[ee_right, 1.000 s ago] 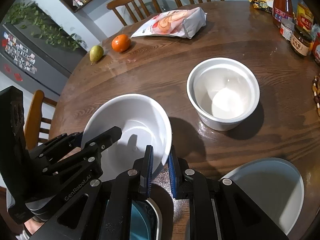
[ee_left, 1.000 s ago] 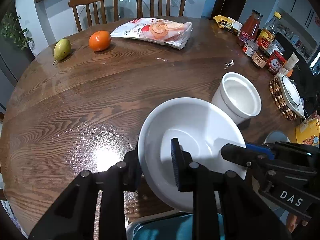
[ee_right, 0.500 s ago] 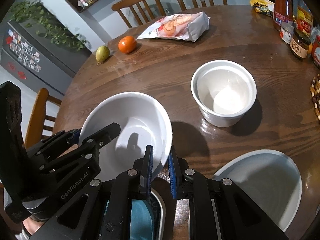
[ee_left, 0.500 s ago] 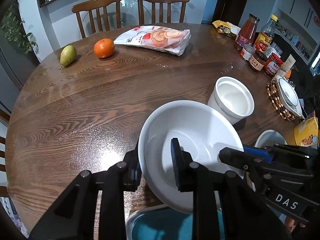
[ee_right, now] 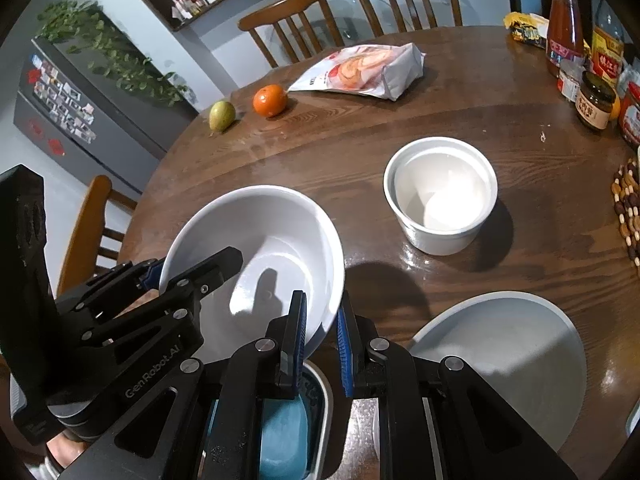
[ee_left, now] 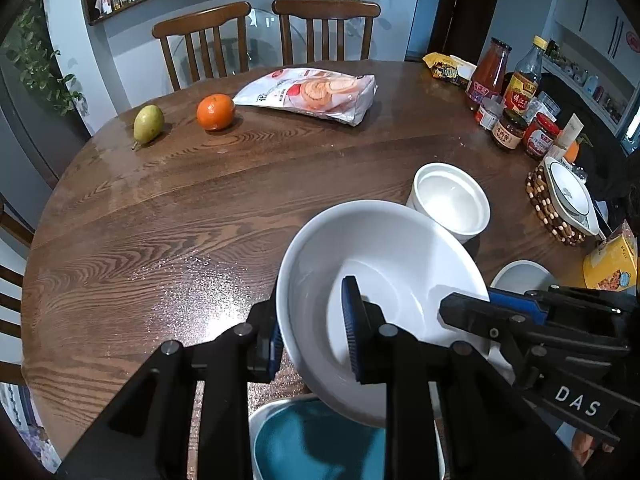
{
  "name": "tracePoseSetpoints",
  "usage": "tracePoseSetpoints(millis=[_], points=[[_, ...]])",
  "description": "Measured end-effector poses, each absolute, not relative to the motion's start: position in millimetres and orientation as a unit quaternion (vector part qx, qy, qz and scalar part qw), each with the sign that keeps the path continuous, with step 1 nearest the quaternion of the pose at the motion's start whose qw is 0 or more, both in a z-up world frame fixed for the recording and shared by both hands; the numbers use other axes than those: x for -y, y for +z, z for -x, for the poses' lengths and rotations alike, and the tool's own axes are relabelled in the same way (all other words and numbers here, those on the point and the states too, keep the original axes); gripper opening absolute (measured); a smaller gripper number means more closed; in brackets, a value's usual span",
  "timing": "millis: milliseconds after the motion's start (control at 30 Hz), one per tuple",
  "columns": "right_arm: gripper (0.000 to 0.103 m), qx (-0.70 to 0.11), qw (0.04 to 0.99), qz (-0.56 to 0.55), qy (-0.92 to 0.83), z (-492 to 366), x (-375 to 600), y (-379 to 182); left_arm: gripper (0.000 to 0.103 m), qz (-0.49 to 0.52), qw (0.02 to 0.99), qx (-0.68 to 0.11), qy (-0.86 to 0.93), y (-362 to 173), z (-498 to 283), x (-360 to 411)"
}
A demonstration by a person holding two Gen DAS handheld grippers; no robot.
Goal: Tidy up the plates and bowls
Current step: 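Carry the medium white bowl with both tools over the large white bowl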
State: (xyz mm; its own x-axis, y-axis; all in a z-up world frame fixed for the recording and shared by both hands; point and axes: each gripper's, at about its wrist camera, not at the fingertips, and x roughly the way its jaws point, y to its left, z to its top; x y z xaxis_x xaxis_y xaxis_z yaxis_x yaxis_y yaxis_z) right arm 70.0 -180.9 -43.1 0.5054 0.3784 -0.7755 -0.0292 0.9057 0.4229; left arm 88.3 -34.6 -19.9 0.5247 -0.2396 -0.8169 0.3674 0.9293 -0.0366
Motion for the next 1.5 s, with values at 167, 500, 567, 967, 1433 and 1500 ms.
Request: tracePoseSetpoints(millis=[167,500,567,967,1433,1500], points=[[0.017,-0.478,0.851,-0.176,0.129,-66.5,182.8,-39.7,0.022,-0.070,0.875,-0.450,-0.166,-16.4,-81.7,35.8],[0.017,-0.468,0.856,-0.168,0.143,-59.5,185.6,-32.1,0.024,-0.067,0.882,-0.442,-0.150,-10.7,-70.5,39.0],[0.017,-0.468,0.856,-0.168,0.145,-58.8,186.7,-31.7,0.024,-0.066,0.882,-0.442,-0.148,-9.9,-68.7,39.5],[0.017,-0.459,0.860,-0.164,0.155,-50.4,191.7,-27.0,0.024,-0.070,0.889,-0.430,-0.139,-2.5,-57.2,47.1],[0.017,-0.447,0.865,-0.158,0.162,-37.4,193.1,-17.7,0.024,-0.071,0.897,-0.416,-0.131,5.8,-41.4,48.3],[0.017,-0.446,0.866,-0.157,0.163,-36.2,193.2,-17.0,0.024,-0.070,0.898,-0.415,-0.131,7.3,-39.6,47.9]])
